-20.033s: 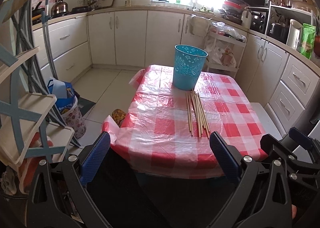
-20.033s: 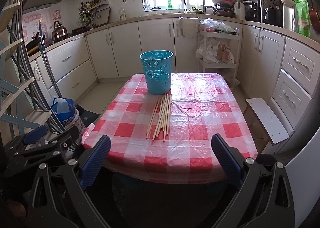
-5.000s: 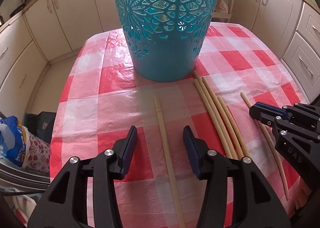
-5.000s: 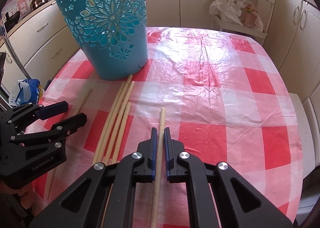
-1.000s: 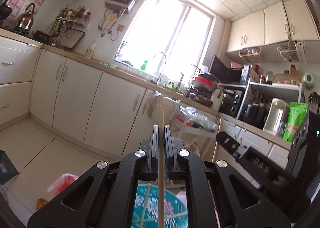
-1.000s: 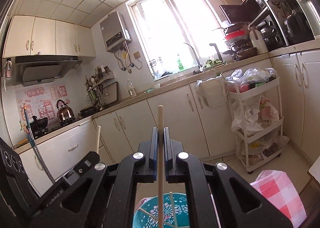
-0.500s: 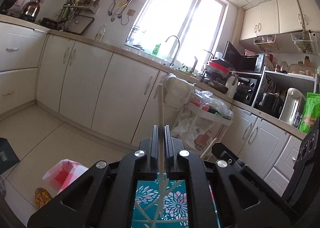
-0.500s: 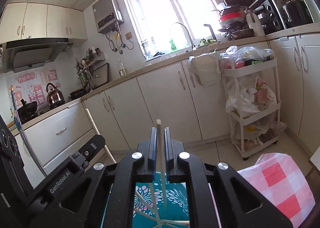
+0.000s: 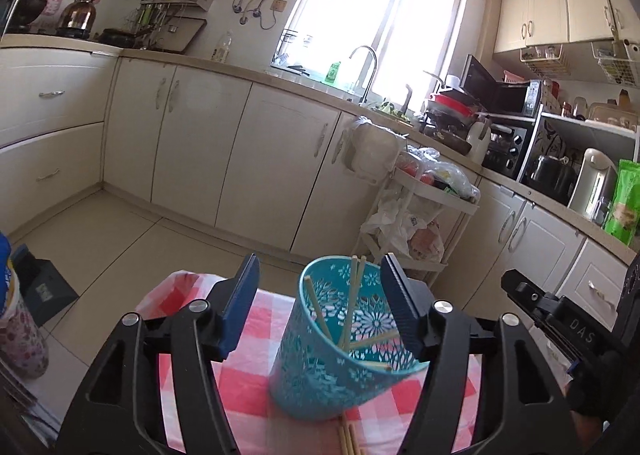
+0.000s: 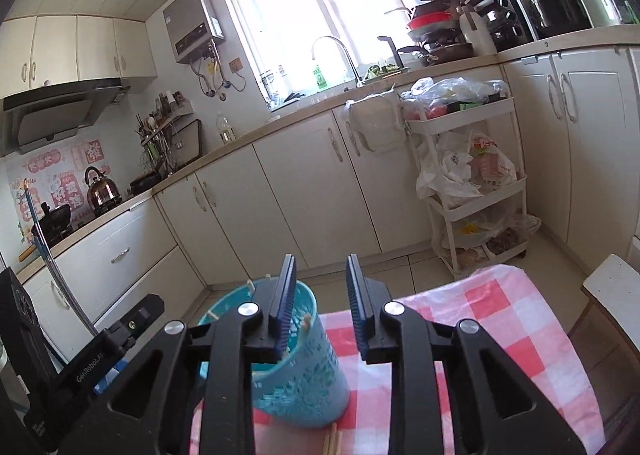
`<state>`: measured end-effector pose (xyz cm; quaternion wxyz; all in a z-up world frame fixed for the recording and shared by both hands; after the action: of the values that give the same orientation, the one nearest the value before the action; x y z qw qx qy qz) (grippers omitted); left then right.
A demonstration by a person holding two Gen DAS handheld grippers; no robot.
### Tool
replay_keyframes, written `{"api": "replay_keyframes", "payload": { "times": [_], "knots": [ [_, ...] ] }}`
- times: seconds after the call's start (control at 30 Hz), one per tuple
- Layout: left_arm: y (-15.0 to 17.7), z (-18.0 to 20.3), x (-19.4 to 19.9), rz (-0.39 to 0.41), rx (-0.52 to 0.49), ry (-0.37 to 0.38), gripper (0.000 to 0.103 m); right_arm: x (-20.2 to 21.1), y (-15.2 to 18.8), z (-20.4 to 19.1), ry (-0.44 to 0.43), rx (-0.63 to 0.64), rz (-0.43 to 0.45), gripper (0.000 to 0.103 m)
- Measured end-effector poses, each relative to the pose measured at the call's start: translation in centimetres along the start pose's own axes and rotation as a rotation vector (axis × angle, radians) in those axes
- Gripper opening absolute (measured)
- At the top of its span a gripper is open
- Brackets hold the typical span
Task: Organize utensils
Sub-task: 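Open both grippers to drop the chopsticks into the teal basket, then lower both open grippers back to the chopsticks beside the basket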
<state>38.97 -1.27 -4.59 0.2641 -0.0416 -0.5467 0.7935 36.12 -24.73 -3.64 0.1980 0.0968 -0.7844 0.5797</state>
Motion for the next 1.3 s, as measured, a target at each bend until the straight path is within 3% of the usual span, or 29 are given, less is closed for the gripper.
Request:
{"api": "replay_keyframes", "payload": {
  "times": [0.1,0.33,0.5,0.87,1.17,1.3],
  "knots": [
    [2.1,0.8,2.0,-0.05,-0.033,-0.012,0.07,1.8,2.8,1.1,0.017,0.036,-0.056,0.026],
    [8.2,0.7,3.3,-0.227,-0.008,-0.05,0.073,0.8,13.7,2.1,0.056,0.169,-0.369,0.023],
    [10.9,0.4,2.4,-0.336,-0.018,-0.086,0.073,0.2,18.0,1.2,0.058,0.267,-0.464,0.017],
    [13.7,-0.4,0.1,-0.452,-0.012,-0.119,0.073,-0.2,19.5,-0.2,0.072,0.385,-0.503,0.012],
    [15.6,0.6,-1.6,-0.52,-0.033,-0.117,0.073,-0.2,19.6,0.2,0.054,0.396,-0.526,0.012],
    [15.9,0.8,-2.0,-0.537,-0.045,-0.116,0.073,0.0,19.3,0.5,0.012,0.335,-0.535,0.012]
  ]
}}
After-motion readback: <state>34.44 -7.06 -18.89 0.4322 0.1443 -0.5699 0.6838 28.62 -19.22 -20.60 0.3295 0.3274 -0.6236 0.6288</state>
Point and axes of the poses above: each gripper's, at about its wrist camera, not at the fingertips, and x roughly against the way its jaws point, z to its right, y to its underside, the point moved 4 cm from there along -x, roughly the way its jaws point, and after that the axes turned 15 degrees about y, right-handed, at the moved point
